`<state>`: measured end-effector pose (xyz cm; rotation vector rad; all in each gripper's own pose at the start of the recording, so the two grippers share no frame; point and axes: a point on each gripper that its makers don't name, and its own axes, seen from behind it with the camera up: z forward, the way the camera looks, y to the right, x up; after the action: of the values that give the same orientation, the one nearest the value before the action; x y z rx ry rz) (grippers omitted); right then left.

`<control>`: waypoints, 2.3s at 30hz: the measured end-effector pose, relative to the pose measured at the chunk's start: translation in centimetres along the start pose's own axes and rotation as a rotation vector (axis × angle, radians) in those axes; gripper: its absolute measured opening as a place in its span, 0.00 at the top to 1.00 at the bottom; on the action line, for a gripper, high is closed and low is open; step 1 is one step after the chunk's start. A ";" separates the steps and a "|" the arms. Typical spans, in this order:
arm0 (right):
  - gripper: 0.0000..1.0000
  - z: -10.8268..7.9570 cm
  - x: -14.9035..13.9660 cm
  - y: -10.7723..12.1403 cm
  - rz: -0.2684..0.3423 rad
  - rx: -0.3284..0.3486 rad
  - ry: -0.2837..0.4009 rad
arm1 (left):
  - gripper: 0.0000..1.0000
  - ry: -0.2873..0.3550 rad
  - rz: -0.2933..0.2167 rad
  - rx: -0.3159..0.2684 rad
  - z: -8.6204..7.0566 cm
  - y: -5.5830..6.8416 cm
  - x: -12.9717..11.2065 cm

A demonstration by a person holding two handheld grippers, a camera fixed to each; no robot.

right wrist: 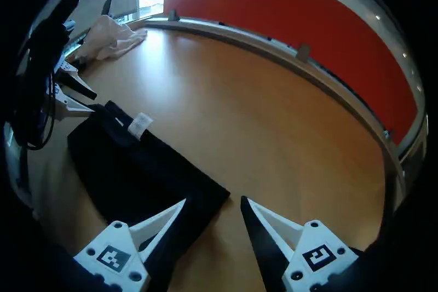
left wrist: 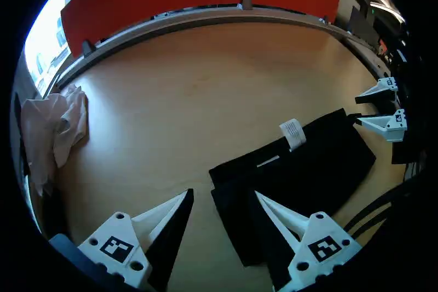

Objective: Fold towel

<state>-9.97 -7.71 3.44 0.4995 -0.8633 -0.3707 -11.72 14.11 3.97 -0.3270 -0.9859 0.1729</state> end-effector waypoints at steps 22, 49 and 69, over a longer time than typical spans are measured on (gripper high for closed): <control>0.06 -1.3 1.0 0.4 0.014 -0.014 0.048 | 0.05 0.030 -0.005 0.012 -1.6 -0.7 1.1; 0.06 -6.6 -4.1 -4.1 0.078 0.005 0.057 | 0.05 0.006 -0.113 0.002 -6.8 2.0 -7.0; 0.06 -7.6 -5.1 -5.1 0.013 0.057 0.064 | 0.05 0.009 -0.176 0.035 -9.7 1.7 -10.1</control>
<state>-7.54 -7.34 -6.71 0.5556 -0.8170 -0.3175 -9.06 10.91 -9.53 -0.2074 -0.9965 0.0293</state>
